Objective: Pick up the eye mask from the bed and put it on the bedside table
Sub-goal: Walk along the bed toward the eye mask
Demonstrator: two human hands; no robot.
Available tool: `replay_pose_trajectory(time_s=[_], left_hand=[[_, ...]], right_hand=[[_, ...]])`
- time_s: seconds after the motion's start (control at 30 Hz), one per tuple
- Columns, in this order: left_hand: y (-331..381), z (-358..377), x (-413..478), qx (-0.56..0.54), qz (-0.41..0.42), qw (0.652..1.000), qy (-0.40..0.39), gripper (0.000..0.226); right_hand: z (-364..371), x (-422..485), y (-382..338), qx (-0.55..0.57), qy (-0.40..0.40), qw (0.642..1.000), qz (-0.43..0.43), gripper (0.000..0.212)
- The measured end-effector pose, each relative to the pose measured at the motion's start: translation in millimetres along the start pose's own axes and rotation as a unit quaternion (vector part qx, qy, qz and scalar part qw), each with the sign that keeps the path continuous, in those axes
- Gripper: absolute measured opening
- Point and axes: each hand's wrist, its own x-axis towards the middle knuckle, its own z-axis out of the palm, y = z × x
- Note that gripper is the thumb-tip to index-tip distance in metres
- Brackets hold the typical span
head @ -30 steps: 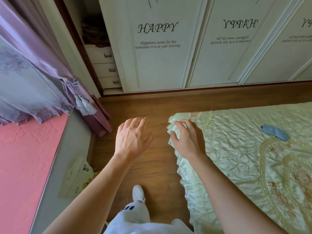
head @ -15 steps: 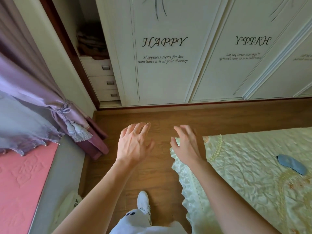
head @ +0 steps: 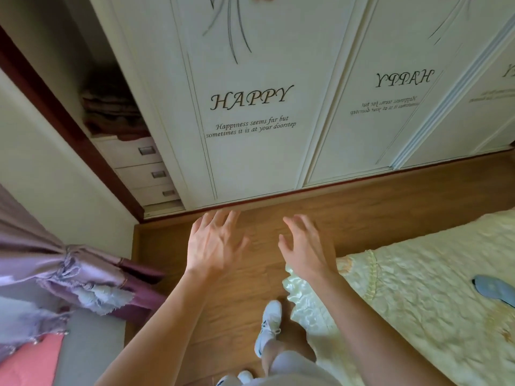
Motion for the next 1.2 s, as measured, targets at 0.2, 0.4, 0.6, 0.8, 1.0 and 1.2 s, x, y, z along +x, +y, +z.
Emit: replay_pose_trajectory(time_s=[0.2, 0.4, 0.6, 0.8, 1.0, 1.2], left_hand=[[22.0, 16.6, 101.6, 0.008, 0.049, 0.999, -0.004, 0.053], [72.9, 48.3, 235.9, 0.048, 0.148, 0.986, -0.054, 0.055], [156.3, 77.4, 353.0, 0.036, 0.253, 0.965, -0.063, 0.059], [233.6, 101.5, 423.2, -0.023, 0.324, 0.944, -0.058, 0.046], [299.6, 132.9, 483.7, -0.044, 0.405, 0.908, -0.102, 0.05], [358.3, 174.4, 565.6, -0.037, 0.492, 0.86, -0.131, 0.051]], right_hand=[[14.7, 85.8, 34.2, 0.024, 0.003, 0.999, 0.045, 0.047], [6.3, 185.9, 107.8, 0.03, 0.042, 0.99, 0.129, 0.041], [-13.2, 251.9, 190.1, 0.023, 0.087, 0.974, 0.209, 0.035], [-26.7, 277.6, 255.2, 0.032, 0.109, 0.947, 0.301, 0.042], [-24.1, 301.9, 310.0, 0.02, 0.131, 0.911, 0.391, 0.041], [-26.5, 352.7, 357.6, 0.024, 0.147, 0.868, 0.475, 0.039]])
